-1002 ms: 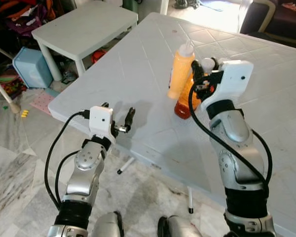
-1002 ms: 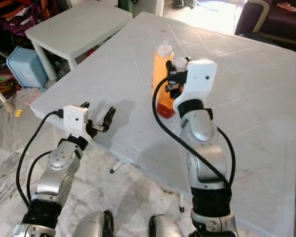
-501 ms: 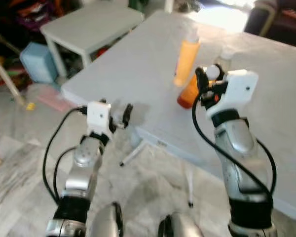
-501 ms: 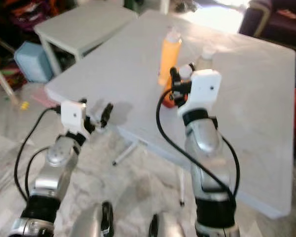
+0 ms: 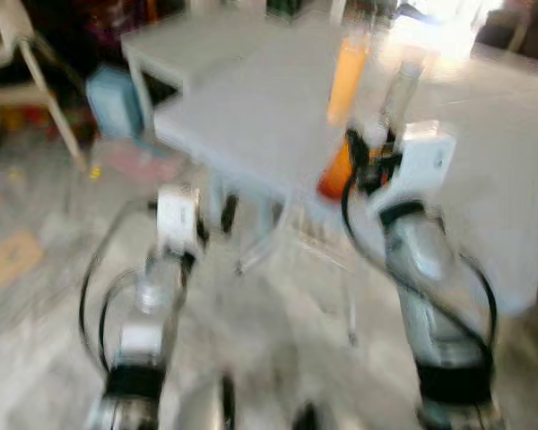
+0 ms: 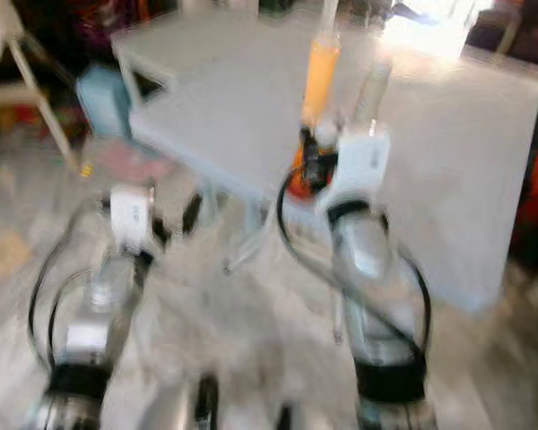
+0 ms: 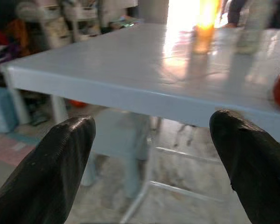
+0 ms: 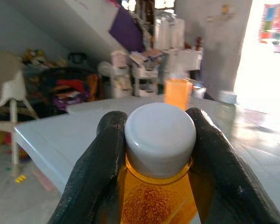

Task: Restocking fridge

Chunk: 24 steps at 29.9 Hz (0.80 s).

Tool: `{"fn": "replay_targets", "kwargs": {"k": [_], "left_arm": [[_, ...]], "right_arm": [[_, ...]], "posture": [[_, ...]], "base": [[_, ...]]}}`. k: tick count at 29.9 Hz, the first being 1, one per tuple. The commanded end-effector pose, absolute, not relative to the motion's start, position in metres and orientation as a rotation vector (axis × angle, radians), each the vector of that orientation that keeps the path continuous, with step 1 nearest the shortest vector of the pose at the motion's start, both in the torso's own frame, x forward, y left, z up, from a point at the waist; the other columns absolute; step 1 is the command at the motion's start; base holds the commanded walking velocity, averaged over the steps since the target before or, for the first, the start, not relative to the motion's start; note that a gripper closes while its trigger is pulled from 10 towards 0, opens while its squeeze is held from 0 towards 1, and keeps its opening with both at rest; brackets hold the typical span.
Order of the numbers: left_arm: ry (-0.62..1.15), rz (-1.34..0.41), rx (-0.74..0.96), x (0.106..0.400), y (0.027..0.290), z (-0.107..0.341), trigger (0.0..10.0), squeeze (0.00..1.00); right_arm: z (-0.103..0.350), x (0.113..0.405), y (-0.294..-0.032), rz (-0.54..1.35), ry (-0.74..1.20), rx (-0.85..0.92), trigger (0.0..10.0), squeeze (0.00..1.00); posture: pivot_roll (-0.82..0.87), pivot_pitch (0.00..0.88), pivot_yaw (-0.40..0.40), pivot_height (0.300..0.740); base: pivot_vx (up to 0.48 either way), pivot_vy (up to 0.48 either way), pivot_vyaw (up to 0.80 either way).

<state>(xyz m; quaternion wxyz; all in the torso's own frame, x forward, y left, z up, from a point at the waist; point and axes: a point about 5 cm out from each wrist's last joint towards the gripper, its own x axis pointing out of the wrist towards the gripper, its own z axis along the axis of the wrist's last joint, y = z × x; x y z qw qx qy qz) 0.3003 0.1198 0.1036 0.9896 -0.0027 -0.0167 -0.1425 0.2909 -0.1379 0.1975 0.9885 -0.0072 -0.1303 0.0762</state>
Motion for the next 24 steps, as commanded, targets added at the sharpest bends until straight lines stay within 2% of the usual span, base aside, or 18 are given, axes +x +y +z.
{"fn": "replay_targets", "kwargs": {"k": [1, 8, 24], "left_arm": [[-0.041, -0.255, 0.021, 0.3, 0.131, 0.106, 10.0, 0.0], [-0.031, -0.219, 0.035, 0.294, 0.149, 0.103, 10.0, 0.0], [-0.05, -0.211, 0.037, 0.296, 0.146, 0.104, 10.0, 0.0]], "right_arm": [[0.194, 0.29, -0.139, 0.154, -0.264, -0.011, 10.0, 0.0], [0.178, 0.285, -0.142, 0.154, -0.231, -0.019, 10.0, 0.0], [0.171, 0.287, -0.135, 0.216, -0.242, -0.047, 10.0, 0.0]], "posture": [[-0.04, 0.037, -0.015, 0.74], [-0.03, 0.016, -0.011, 0.74], [-0.03, 0.008, -0.008, 0.74]], "base": [[-0.289, 0.0, 0.0], [-0.199, 0.0, 0.0], [0.0, 0.0, 0.79]]}}
